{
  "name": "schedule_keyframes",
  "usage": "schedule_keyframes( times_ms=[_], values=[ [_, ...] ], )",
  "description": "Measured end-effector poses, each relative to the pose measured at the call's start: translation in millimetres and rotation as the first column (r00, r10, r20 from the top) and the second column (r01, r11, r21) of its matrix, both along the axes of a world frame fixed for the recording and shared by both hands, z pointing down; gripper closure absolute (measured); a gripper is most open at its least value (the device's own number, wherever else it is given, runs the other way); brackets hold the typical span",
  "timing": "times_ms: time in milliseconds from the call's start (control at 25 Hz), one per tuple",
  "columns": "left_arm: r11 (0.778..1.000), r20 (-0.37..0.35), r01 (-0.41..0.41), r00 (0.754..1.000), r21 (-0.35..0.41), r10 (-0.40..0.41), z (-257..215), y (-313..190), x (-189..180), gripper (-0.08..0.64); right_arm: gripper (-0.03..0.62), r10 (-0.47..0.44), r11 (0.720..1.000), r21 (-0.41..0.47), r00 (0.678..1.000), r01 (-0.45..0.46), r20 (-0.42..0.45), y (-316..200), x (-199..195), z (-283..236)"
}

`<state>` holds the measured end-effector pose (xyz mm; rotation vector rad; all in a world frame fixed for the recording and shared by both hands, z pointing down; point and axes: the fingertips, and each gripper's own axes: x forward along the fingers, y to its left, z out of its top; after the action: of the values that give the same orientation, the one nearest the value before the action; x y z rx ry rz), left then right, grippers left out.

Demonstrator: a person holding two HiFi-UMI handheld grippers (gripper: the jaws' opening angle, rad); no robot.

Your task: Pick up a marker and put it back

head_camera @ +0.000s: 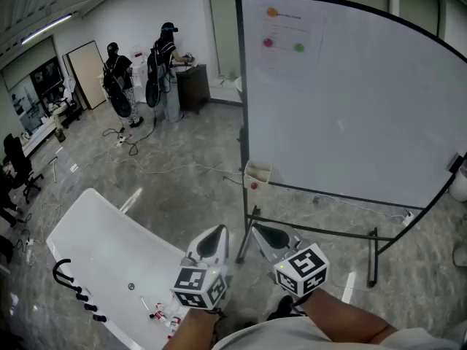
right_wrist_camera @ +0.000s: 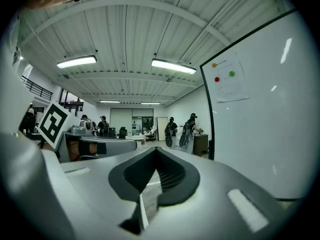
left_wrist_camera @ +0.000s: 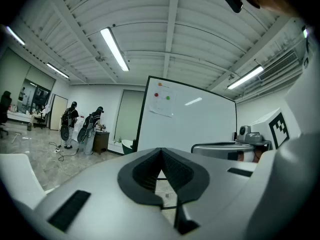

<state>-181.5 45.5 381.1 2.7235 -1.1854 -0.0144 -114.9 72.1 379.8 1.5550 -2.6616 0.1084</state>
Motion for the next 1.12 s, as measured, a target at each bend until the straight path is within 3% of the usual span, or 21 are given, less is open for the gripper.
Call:
schedule_keyframes(
  times_ms=[720,1120],
  values=[
    [1.0,0.005,-0.01,1.0,-0.004,0.01,2,-2,3,0.557,0.589,0.035,0.999,0.005,0.999,-0.035,0.006,-4,2,2],
    [0.999,0.017,-0.012,1.0,-0.032,0.012,15,-41,24,0.557,0.589,0.047,0.999,-0.023,0.999,-0.046,0.018,-38,23,11]
  ],
)
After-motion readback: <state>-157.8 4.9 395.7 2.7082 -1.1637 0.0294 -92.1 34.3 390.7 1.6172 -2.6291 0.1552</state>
